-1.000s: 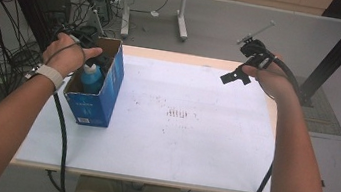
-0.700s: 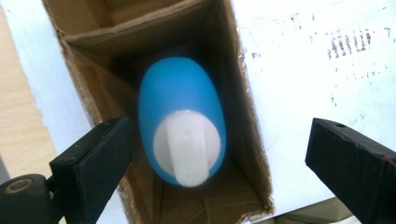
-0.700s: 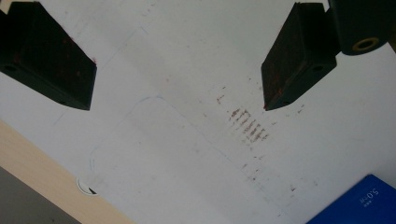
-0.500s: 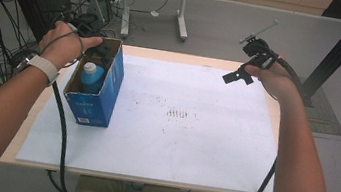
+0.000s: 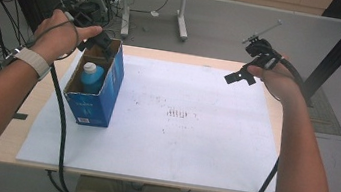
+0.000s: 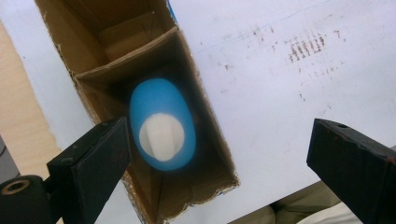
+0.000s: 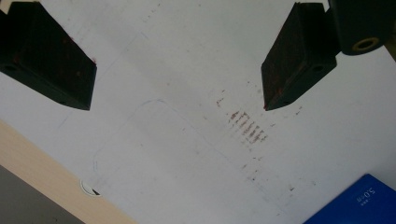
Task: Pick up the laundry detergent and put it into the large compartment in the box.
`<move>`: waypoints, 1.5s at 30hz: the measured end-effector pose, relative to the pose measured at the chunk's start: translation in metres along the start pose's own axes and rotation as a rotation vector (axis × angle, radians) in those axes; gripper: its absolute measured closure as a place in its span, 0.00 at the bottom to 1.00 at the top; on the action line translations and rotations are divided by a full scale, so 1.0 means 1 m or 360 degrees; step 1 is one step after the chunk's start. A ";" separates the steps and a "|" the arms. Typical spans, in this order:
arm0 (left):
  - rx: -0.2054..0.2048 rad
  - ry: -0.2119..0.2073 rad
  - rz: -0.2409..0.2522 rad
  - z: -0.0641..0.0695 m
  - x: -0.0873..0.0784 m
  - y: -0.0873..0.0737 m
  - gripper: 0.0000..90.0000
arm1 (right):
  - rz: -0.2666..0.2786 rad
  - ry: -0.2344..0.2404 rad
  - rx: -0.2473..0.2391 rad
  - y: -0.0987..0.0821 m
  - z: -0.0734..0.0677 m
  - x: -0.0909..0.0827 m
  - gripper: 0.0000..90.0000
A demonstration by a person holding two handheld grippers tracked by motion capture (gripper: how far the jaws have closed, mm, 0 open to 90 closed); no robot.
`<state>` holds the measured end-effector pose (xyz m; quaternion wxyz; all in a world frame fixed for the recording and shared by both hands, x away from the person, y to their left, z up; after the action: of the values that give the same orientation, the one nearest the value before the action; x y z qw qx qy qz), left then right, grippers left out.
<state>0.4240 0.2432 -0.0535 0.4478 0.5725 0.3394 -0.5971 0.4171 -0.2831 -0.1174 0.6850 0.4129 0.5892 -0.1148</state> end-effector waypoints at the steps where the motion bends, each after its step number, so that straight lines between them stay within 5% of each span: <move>1: 0.0006 -0.0002 0.0004 0.001 -0.003 0.000 0.07 | 0.0000 0.0000 0.0003 0.000 0.000 0.000 0.11; 7: 0.0053 0.0003 0.0036 0.005 -0.012 -0.004 0.07 | 0.0000 -0.0003 -0.0001 -0.002 -0.001 -0.003 0.11; 28: 0.0571 -0.0068 -0.0074 0.037 -0.015 0.014 0.08 | 0.0001 -0.0002 0.0009 -0.005 -0.006 -0.006 0.11; 45: 0.0793 -0.0094 -0.0119 0.062 -0.001 0.022 0.08 | -0.0006 -0.0005 0.0048 -0.014 -0.009 -0.008 0.11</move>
<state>0.4205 0.1782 -0.0430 0.2803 0.6346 0.1894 -0.6949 0.3995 -0.2881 -0.1162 0.6794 0.4217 0.5871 -0.1256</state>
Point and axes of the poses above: each handheld gripper's, and its own axes: x roughly forward along the jaws, y roughly out of its top, z roughly to its right, the point moved 2 cm from there along x, roughly forward along the jaws, and after that the axes turned 8 degrees about -z, right-handed, at the moved point
